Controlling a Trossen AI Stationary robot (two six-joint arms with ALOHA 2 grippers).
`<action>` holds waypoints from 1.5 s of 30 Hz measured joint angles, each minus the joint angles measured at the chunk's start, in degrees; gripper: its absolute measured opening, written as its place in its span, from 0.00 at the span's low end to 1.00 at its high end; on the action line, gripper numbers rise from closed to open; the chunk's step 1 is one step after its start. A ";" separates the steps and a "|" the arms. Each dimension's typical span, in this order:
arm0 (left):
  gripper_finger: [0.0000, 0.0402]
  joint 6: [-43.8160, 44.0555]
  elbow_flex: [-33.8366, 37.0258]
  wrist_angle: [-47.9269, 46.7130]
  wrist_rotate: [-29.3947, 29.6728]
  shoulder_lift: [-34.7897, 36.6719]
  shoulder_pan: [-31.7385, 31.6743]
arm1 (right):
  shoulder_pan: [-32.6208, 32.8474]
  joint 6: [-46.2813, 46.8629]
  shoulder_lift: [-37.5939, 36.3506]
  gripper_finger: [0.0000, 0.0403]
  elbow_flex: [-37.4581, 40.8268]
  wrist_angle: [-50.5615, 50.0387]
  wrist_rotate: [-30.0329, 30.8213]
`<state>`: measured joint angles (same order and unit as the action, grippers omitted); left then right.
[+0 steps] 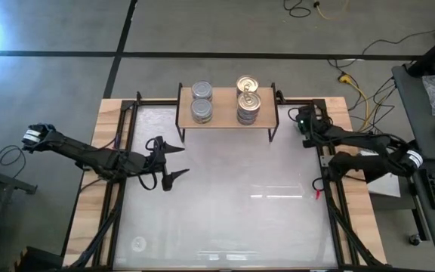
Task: Stack canned seafood by type on shelf
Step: Stack the green tuna can on top of the other green tuna cans on the shelf
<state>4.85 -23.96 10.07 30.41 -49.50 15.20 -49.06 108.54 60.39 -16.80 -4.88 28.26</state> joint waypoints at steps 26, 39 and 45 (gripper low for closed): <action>0.89 1.67 -8.65 -10.27 -5.09 0.05 0.02 | 49.16 23.97 3.70 0.03 -6.15 -24.38 6.78; 0.89 4.93 -7.26 -4.66 -15.91 -3.69 3.76 | 68.38 18.42 32.21 0.03 -32.62 -29.60 2.28; 0.89 4.03 -7.24 -4.57 -15.70 -5.51 7.23 | 74.42 6.29 40.46 0.03 -46.70 -29.63 1.91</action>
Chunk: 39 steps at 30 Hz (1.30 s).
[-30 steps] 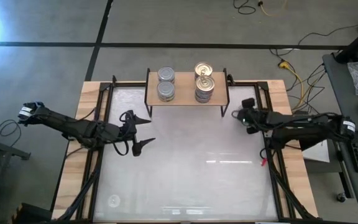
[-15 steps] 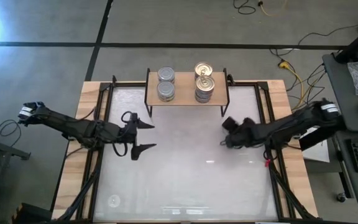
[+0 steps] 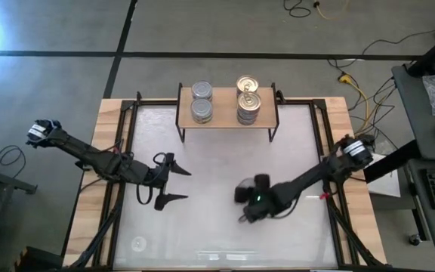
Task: Stack canned seafood by type on shelf
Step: Stack the green tuna can on top of the other green tuna cans on the shelf
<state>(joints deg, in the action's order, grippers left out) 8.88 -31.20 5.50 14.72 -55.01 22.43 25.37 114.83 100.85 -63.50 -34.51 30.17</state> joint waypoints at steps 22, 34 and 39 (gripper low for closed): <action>0.89 1.26 0.07 11.14 11.36 -13.83 7.25 | 9.99 -40.66 2.02 0.03 -23.83 -36.36 3.10; 0.89 13.56 0.07 25.42 21.01 -34.85 14.67 | 9.51 -40.96 2.39 0.03 -15.62 -34.52 -1.87; 0.89 14.18 0.06 35.41 25.23 -42.98 14.56 | 9.05 -44.26 3.17 0.03 -12.82 -33.52 -1.50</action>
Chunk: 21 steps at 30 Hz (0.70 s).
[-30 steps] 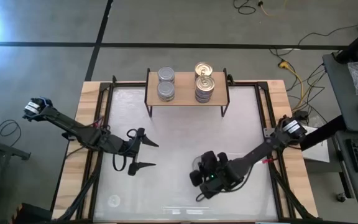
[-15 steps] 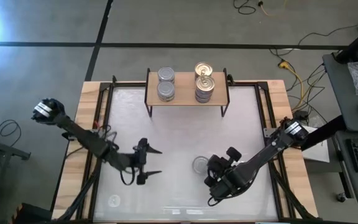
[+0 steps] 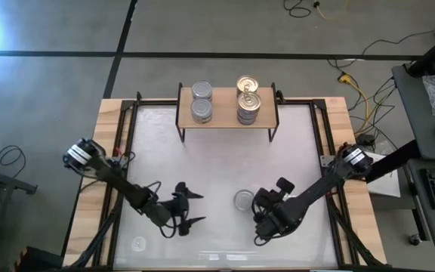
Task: Stack canned seafood by type on shelf
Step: Stack the green tuna can on top of the other green tuna cans on the shelf
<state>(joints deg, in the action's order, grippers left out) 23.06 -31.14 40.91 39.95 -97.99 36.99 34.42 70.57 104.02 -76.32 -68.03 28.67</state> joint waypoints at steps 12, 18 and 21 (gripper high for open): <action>0.89 8.15 -2.06 3.14 3.24 -9.18 -0.13 | -5.16 -12.80 1.86 0.03 3.31 19.44 -7.13; 0.89 9.47 -1.19 1.42 3.74 -8.75 -0.02 | -5.01 -20.01 1.67 0.03 -0.63 30.50 -10.56; 0.89 9.50 -1.09 0.96 3.75 -8.59 -0.02 | -5.04 -21.71 1.50 0.03 -1.83 25.61 -8.32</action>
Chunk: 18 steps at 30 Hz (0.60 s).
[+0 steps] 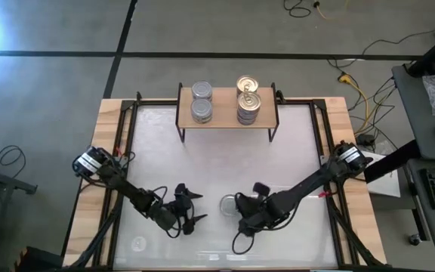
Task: Stack canned seafood by type on shelf
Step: Stack the green tuna can on top of the other green tuna cans on the shelf
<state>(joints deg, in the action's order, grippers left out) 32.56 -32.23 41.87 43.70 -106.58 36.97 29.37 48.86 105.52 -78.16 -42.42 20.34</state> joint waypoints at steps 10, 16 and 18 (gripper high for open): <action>0.89 -4.51 -3.20 -3.12 0.13 -1.60 0.40 | -0.93 0.28 4.22 0.03 1.49 1.42 3.50; 0.89 -4.88 -6.80 -3.96 1.25 -5.98 1.02 | -0.90 -4.78 7.17 0.03 -3.15 8.51 1.34; 0.90 -4.36 -7.10 -3.82 2.32 -6.68 1.14 | -0.90 -5.69 7.25 0.03 -4.20 7.96 1.27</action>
<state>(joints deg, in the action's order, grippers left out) 28.19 -39.33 38.05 46.03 -113.26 38.11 28.47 43.17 112.78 -82.35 -34.46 21.61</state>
